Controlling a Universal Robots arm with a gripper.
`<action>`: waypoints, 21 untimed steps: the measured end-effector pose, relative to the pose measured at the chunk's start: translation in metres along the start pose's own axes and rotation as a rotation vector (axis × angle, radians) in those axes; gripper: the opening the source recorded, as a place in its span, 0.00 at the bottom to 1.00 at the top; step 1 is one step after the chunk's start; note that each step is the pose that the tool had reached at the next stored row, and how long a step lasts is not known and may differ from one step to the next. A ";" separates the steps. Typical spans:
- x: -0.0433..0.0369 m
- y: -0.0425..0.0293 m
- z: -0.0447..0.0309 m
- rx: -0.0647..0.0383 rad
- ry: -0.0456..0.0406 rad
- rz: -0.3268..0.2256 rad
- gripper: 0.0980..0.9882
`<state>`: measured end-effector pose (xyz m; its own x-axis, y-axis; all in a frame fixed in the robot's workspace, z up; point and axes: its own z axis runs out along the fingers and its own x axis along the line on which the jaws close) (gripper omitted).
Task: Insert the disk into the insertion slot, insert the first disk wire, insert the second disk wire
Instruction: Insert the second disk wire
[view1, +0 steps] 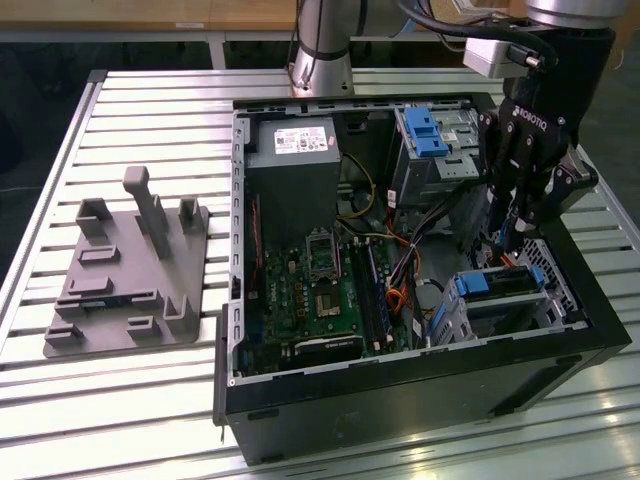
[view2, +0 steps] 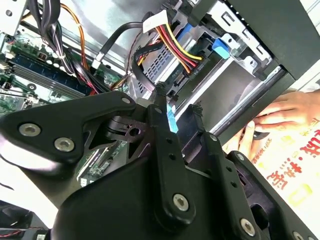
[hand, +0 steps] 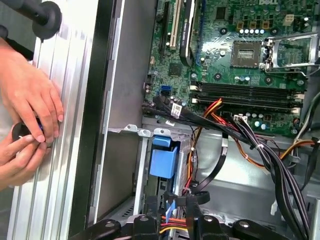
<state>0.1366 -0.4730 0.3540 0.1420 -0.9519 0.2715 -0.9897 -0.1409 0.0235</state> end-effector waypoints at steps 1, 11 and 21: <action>-0.0004 0.0002 0.0005 0.000 0.0028 -0.002 0.30; -0.0021 0.0023 0.0022 0.003 0.0288 -0.007 0.30; -0.0067 0.0104 0.0057 0.033 0.0368 0.025 0.30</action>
<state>0.1254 -0.4696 0.3469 0.1161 -0.9446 0.3069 -0.9918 -0.1268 -0.0150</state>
